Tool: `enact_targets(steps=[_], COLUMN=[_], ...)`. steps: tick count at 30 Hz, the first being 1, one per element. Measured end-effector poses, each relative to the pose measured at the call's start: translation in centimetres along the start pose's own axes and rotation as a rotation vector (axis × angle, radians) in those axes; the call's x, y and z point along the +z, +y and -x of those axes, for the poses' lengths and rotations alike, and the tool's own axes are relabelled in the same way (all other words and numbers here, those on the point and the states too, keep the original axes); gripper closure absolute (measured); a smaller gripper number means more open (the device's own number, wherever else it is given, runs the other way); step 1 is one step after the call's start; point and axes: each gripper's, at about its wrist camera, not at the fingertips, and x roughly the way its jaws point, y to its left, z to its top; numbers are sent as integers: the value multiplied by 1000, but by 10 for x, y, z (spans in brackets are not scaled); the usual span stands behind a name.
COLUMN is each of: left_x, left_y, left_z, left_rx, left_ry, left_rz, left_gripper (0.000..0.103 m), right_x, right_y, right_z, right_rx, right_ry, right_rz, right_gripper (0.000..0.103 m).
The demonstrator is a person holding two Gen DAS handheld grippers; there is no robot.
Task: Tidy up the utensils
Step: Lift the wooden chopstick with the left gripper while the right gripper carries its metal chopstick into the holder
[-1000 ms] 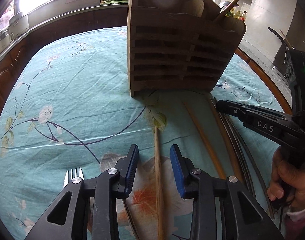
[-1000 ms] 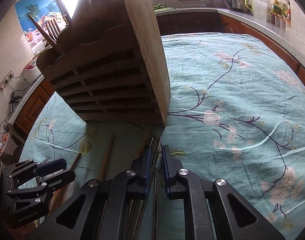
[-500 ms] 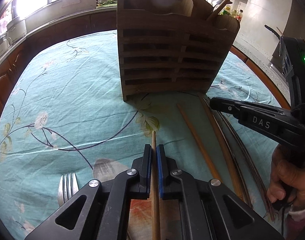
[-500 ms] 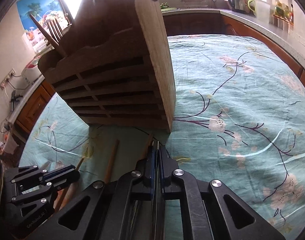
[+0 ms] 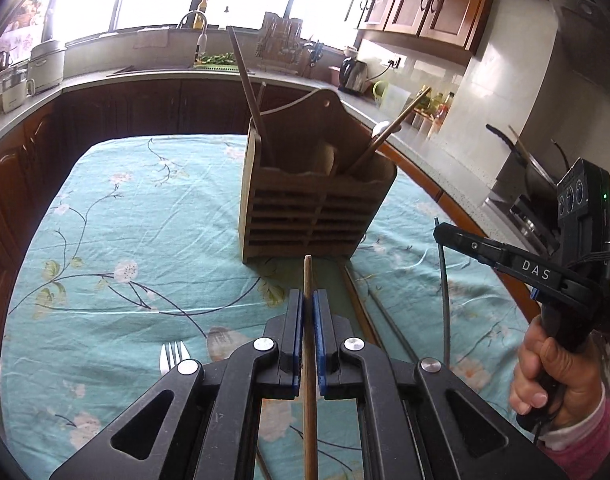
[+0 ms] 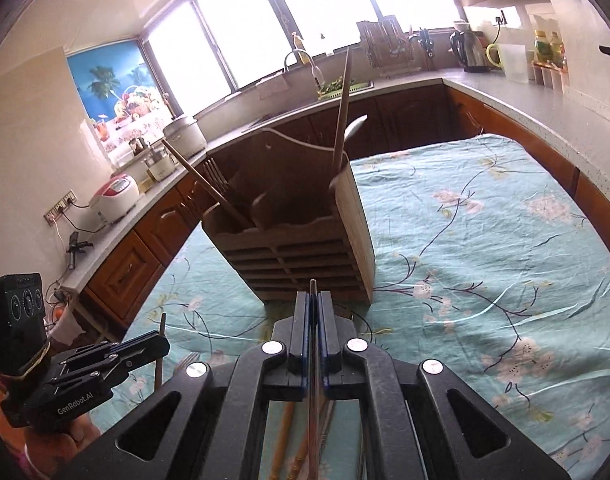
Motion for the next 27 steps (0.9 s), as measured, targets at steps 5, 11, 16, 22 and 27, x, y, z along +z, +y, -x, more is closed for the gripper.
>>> enact_targets(steps=[5, 11, 16, 22, 27], left_x=[-3, -7, -12, -11, -6], left_y=[-1, 3, 7, 6, 9], left_z=[44, 73, 78, 86, 87], left_rx=[-34, -38, -25, -25, -28], left_ry=[-88, -164, -203, -228, -244], left_rz=[14, 14, 22, 23, 31], left_gripper=[100, 100, 100, 100, 100], right_x=[9, 20, 25, 27, 29], right_y=[15, 22, 27, 29, 28], right_z=[34, 62, 71, 73, 73], right_rx=[14, 16, 11, 11, 13], right_ry=[-89, -177, -205, -210, -226], right_rz=[17, 35, 46, 50, 51], right_gripper=[99, 99, 99, 99, 99])
